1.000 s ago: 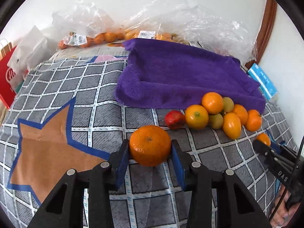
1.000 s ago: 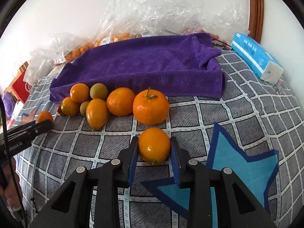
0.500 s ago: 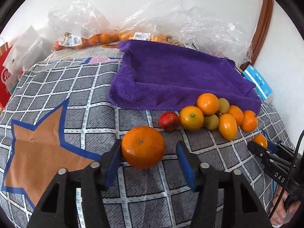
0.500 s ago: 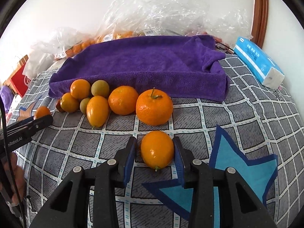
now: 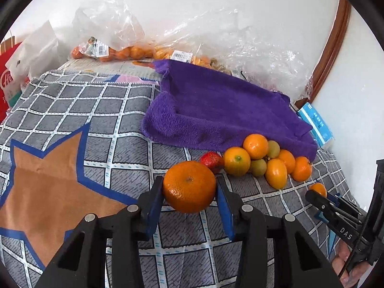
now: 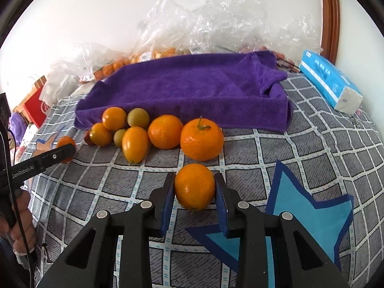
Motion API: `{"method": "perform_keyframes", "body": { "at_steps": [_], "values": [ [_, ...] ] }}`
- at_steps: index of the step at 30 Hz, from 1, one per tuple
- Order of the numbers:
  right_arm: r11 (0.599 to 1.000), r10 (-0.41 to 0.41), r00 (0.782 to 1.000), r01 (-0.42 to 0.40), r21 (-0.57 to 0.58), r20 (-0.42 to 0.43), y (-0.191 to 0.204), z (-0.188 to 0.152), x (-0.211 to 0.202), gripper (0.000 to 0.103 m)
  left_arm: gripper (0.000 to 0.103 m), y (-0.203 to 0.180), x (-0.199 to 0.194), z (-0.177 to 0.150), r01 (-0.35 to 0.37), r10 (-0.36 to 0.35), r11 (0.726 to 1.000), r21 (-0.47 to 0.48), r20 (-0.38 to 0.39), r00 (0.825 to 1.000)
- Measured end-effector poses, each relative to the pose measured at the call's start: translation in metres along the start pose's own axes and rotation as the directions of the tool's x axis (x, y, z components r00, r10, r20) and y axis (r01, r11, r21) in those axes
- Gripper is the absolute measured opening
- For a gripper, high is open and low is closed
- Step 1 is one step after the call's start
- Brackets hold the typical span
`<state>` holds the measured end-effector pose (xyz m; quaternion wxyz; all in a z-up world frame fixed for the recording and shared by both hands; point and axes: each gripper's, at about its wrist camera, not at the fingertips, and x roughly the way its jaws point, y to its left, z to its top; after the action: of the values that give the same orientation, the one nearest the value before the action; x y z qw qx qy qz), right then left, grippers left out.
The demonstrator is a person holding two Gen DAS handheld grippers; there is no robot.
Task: Organize fruits
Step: 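Lift both held oranges and carry them toward the purple towel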
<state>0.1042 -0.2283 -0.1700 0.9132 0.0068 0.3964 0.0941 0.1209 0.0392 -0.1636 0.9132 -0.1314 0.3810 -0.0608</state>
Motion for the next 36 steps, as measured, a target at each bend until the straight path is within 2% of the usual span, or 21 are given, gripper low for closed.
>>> {"method": "perform_keyframes", "body": {
  "at_steps": [17, 25, 28, 30, 33, 36],
  "values": [
    [0.997, -0.063, 0.997, 0.061, 0.046, 0.034, -0.006, -0.001, -0.008, 0.032, 0.04, 0.007, -0.014, 0.002, -0.011, 0.014, 0.999, -0.038, 0.071, 0.997],
    [0.995, -0.084, 0.996, 0.082, 0.055, 0.036, 0.001, -0.003, -0.015, 0.032, 0.04, 0.006, -0.022, 0.004, -0.053, 0.058, 0.998, -0.045, 0.125, 0.99],
    [0.996, -0.075, 0.996, 0.073, 0.057, 0.04, 0.006, 0.002, -0.021, 0.032, 0.04, 0.008, -0.023, 0.006, -0.028, 0.034, 0.998, -0.051, 0.109, 0.994],
    [0.996, -0.079, 0.996, 0.077, 0.044, 0.046, 0.012, 0.007, -0.026, 0.032, 0.04, 0.01, -0.027, 0.009, -0.053, 0.059, 0.996, -0.066, 0.095, 0.994],
    [0.996, -0.085, 0.995, 0.084, 0.015, 0.044, 0.021, 0.018, -0.032, 0.032, 0.04, 0.017, -0.038, 0.018, -0.027, 0.037, 0.995, -0.099, 0.101, 0.994],
    [0.997, -0.071, 0.995, 0.071, -0.002, 0.071, 0.027, 0.031, -0.038, 0.032, 0.04, 0.019, -0.049, 0.031, -0.049, 0.061, 0.994, -0.101, 0.121, 0.991]
  ]
}}
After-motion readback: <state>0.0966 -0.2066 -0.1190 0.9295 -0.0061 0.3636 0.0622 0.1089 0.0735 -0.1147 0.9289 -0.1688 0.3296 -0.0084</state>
